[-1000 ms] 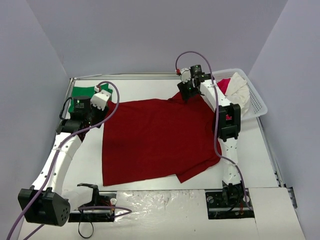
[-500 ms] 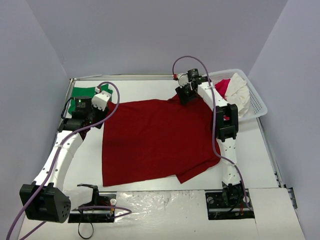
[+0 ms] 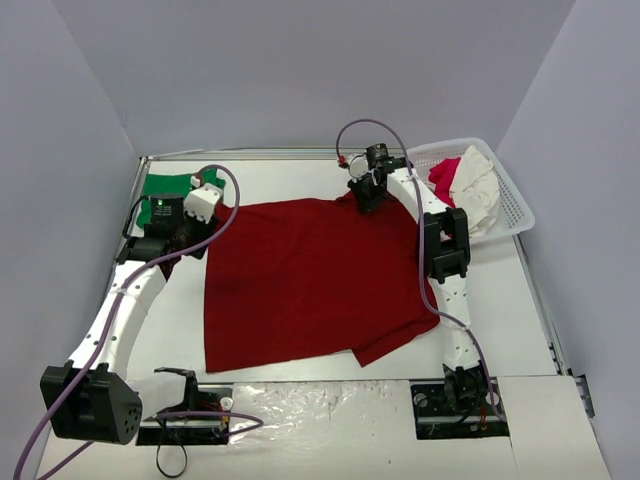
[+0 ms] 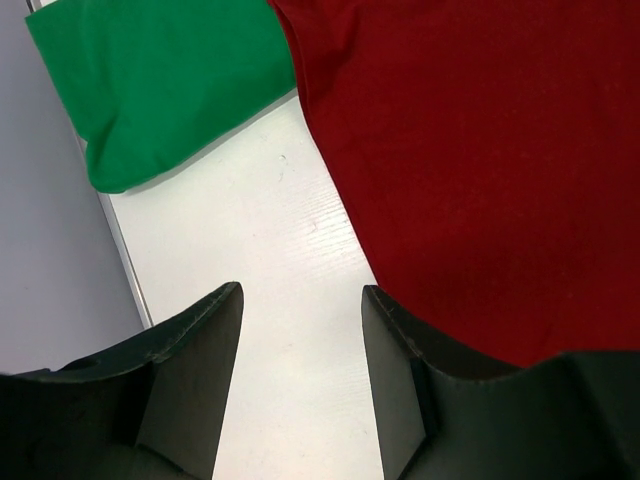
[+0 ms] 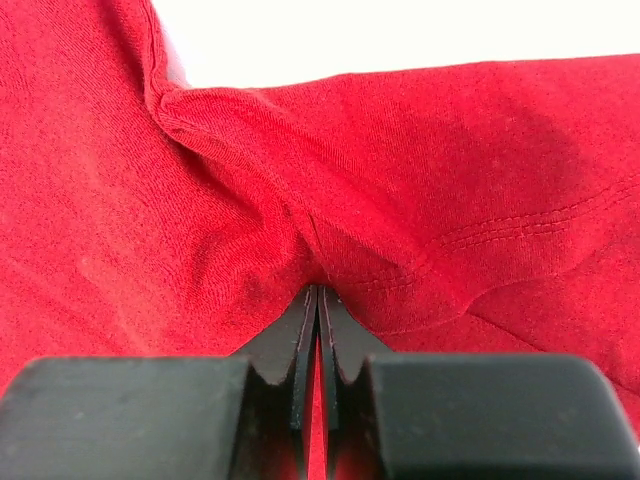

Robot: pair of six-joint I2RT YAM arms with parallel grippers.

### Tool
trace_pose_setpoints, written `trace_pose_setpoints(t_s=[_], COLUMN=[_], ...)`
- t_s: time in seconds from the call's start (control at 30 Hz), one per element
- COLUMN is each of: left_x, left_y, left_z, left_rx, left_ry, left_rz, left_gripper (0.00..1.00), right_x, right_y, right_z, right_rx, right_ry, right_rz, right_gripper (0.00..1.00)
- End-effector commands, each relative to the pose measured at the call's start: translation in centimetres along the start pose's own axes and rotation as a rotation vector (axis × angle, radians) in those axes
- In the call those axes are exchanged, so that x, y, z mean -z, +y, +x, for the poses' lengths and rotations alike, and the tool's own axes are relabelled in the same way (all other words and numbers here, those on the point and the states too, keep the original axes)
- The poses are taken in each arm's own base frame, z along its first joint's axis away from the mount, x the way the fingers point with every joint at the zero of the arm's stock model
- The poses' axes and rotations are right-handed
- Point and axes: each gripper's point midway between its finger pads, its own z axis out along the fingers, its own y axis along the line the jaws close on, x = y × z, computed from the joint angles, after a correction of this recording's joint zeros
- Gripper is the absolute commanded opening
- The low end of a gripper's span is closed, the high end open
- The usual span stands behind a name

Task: Fold and stack the t-shirts
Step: Flatten out the tshirt

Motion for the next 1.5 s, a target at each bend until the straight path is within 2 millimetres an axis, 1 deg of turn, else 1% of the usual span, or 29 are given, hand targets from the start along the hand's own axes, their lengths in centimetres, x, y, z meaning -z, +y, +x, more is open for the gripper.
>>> trace_pose_setpoints(t_s=[0.0,0.07,0.1,0.13,0.2,0.23,0.3,0.63,0.8,1.0,1.1,1.13,1.17,1.3,1.37,1.43,1.47], left_x=[0.0,-0.1,-0.1,0.0,0.1,0.1,0.2,0.0,-0.3,-0.3,-0.4,-0.5,-0.5,-0.5,-0.5,-0.5,-0.5], left_y=[0.1,0.1,0.0,0.0,0.0,0.0,0.0,-0.1,-0.5,-0.5,-0.4,-0.5,-0.5,-0.5,-0.4,-0.4,-0.4], left_z=[-0.3,-0.3,-0.3,-0.4,-0.5,-0.5,-0.6,-0.5,-0.4,-0.2,0.0,0.2,0.1,0.2,0.3,0.3,0.4], left_rx=[0.021,0.022,0.023,0.022,0.025,0.027,0.029,0.033,0.036,0.037,0.039,0.04,0.04,0.043,0.044,0.045,0.044], left_ry=[-0.016,-0.018,-0.019,-0.02,-0.026,-0.028,-0.031,-0.029,-0.025,-0.022,-0.015,-0.01,-0.011,-0.007,-0.004,-0.008,-0.004], left_rz=[0.001,0.002,0.004,0.006,0.006,0.005,0.008,0.016,0.037,0.034,0.031,0.033,0.036,0.035,0.032,0.032,0.035], left_gripper=[0.5,0.5,0.5,0.5,0.5,0.5,0.5,0.5,0.5,0.5,0.5,0.49,0.5,0.5,0.5,0.5,0.5], right_x=[0.1,0.3,0.3,0.5,0.8,1.0,1.3,2.1,2.2,2.3,1.9,1.5,1.5,0.6,0.4,0.7,0.8], right_y=[0.3,0.2,0.2,0.1,0.0,-0.1,-0.5,-1.3,-2.3,-3.6,-3.9,-4.0,-4.1,-4.2,-4.0,-3.7,-3.6], right_z=[0.5,0.4,0.4,0.3,0.1,0.1,-0.4,-1.7,-2.7,-3.9,-3.9,-3.6,-3.8,-3.6,-3.4,-3.3,-3.3], right_rx=[0.01,0.011,0.013,0.014,0.022,0.022,0.026,0.033,0.034,0.033,0.031,0.027,0.028,0.031,0.034,0.04,0.04], right_ry=[0.034,0.032,0.033,0.03,0.025,0.025,0.017,-0.013,-0.035,-0.065,-0.064,-0.055,-0.062,-0.055,-0.051,-0.051,-0.052], right_rz=[0.004,0.013,0.014,0.019,0.025,0.034,0.055,0.092,0.137,0.192,0.206,0.209,0.213,0.208,0.196,0.186,0.181], right_gripper=[0.0,0.0,0.04,0.11,0.29,0.32,0.34,0.34,0.34,0.34,0.35,0.35,0.35,0.35,0.35,0.35,0.33])
